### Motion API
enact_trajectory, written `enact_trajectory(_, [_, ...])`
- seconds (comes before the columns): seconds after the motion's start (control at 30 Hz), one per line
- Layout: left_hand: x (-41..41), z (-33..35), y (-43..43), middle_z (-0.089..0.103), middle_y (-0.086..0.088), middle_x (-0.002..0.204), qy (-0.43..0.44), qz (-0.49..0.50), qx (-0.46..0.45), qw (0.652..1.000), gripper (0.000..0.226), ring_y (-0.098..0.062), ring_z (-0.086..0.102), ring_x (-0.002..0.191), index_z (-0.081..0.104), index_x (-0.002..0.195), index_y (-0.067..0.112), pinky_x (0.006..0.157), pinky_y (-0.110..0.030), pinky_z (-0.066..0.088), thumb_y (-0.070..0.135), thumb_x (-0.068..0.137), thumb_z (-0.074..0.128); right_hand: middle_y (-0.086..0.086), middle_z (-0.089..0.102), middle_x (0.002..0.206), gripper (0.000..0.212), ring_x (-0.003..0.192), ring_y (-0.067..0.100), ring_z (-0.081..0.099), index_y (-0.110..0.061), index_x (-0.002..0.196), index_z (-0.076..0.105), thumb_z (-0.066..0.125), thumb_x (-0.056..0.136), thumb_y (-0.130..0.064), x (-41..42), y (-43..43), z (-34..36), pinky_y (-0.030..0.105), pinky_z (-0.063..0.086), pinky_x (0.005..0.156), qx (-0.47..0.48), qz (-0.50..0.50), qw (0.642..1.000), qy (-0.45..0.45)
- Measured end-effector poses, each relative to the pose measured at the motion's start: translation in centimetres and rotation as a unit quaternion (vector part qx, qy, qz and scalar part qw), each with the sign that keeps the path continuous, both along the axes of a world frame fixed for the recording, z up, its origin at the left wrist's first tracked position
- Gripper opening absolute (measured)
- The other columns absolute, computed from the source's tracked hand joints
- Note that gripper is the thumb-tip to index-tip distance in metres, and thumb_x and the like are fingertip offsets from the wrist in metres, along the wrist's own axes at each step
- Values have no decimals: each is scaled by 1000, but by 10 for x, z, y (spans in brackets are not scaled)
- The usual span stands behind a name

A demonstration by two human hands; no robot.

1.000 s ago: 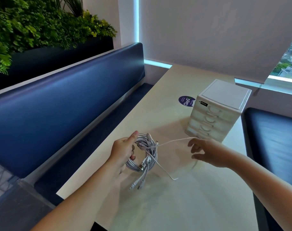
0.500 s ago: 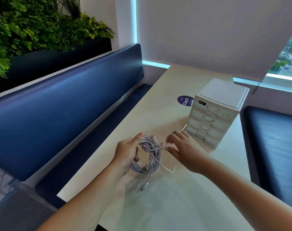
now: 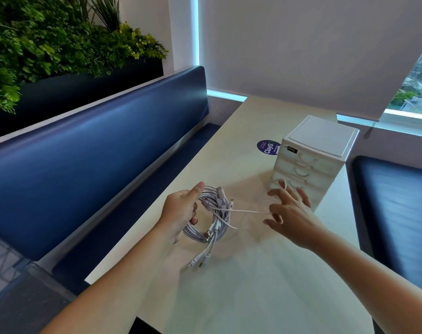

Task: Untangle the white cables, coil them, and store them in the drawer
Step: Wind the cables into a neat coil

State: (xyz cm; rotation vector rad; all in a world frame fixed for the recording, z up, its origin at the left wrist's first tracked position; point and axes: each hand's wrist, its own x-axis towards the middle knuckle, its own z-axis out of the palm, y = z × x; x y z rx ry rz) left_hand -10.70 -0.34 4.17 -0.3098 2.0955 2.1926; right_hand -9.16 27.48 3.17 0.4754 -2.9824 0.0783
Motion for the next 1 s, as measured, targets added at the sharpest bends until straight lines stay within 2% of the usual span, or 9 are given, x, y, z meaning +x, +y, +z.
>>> enact_trajectory(0.1, [-2, 2, -5, 32, 6, 47, 9, 3, -20, 1000, 36, -13, 31, 41, 58, 87, 8, 46, -26, 33, 43, 91, 65, -3, 51, 127, 21, 132, 28, 39, -28, 86, 67, 56, 89, -46, 0, 3, 5, 46, 29, 106, -26, -50, 998, 25])
enact_trajectory(0.17, [-4, 2, -11, 32, 6, 47, 12, 12, -29, 999, 38, -14, 31, 41, 56, 83, 8, 48, -28, 34, 44, 90, 65, -1, 53, 121, 27, 115, 27, 53, -27, 108, 65, 54, 91, -44, 0, 10, 6, 37, 42, 93, -71, -72, 994, -51])
enact_trajectory(0.23, [-6, 1, -13, 32, 6, 47, 12, 21, -32, 999, 38, -13, 32, 40, 56, 84, 9, 49, -28, 33, 45, 89, 66, 2, 47, 130, 43, 118, 28, 50, -27, 127, 52, 60, 88, -42, 3, 10, 2, 36, 42, 97, -113, -57, 985, -121])
enact_trajectory(0.33, [-6, 0, -9, 33, 5, 47, 6, 17, -35, 999, 36, -13, 34, 38, 59, 90, 11, 52, -29, 33, 47, 89, 66, 1, 36, 139, 75, 127, 25, 36, -30, 139, 36, 54, 75, -65, 12, -9, -2, 41, 33, 108, -147, 10, 979, -139])
enact_trajectory(0.47, [-5, -2, 0, 33, 7, 45, 3, -1, -43, 999, 39, -12, 34, 37, 61, 91, 11, 53, -30, 33, 49, 89, 64, -6, 42, 131, 84, 122, 14, 40, -30, 133, 40, 47, 67, -82, 28, -49, -6, 37, 35, 106, -197, 85, 965, -151])
enact_trajectory(0.6, [-4, 0, 7, 33, 6, 45, 7, -1, -47, 999, 41, -12, 35, 36, 60, 86, 9, 54, -31, 33, 50, 89, 64, -7, 62, 95, 52, 92, 7, 60, -30, 108, 43, 73, 72, -52, 37, -74, -6, 28, 50, 86, -386, 54, 900, -195])
enact_trajectory(0.7, [-3, 1, 9, 35, 6, 45, 6, 6, -47, 999, 40, -12, 36, 36, 59, 85, 10, 54, -32, 34, 50, 90, 64, -5, 64, 81, 46, 78, 6, 62, -24, 105, 40, 77, 77, -23, 34, -80, -6, 21, 50, 76, -428, 49, 881, -194])
enact_trajectory(0.83, [-3, 2, 8, 35, 6, 45, 9, 4, -56, 998, 41, -12, 36, 37, 58, 83, 10, 55, -33, 35, 50, 90, 64, -3, 59, 73, 48, 71, 12, 57, -22, 106, 39, 74, 78, -6, 29, -78, -5, 36, 53, 81, -447, 51, 869, -207])
enact_trajectory(1.0, [-5, 1, 6, 34, 8, 43, 9, 7, -53, 999, 42, -12, 35, 37, 57, 82, 9, 55, -32, 35, 49, 90, 64, -2, 62, 72, 38, 71, 17, 62, -18, 99, 50, 73, 76, 2, 25, -68, 2, 42, 54, 76, -487, 27, 848, -206])
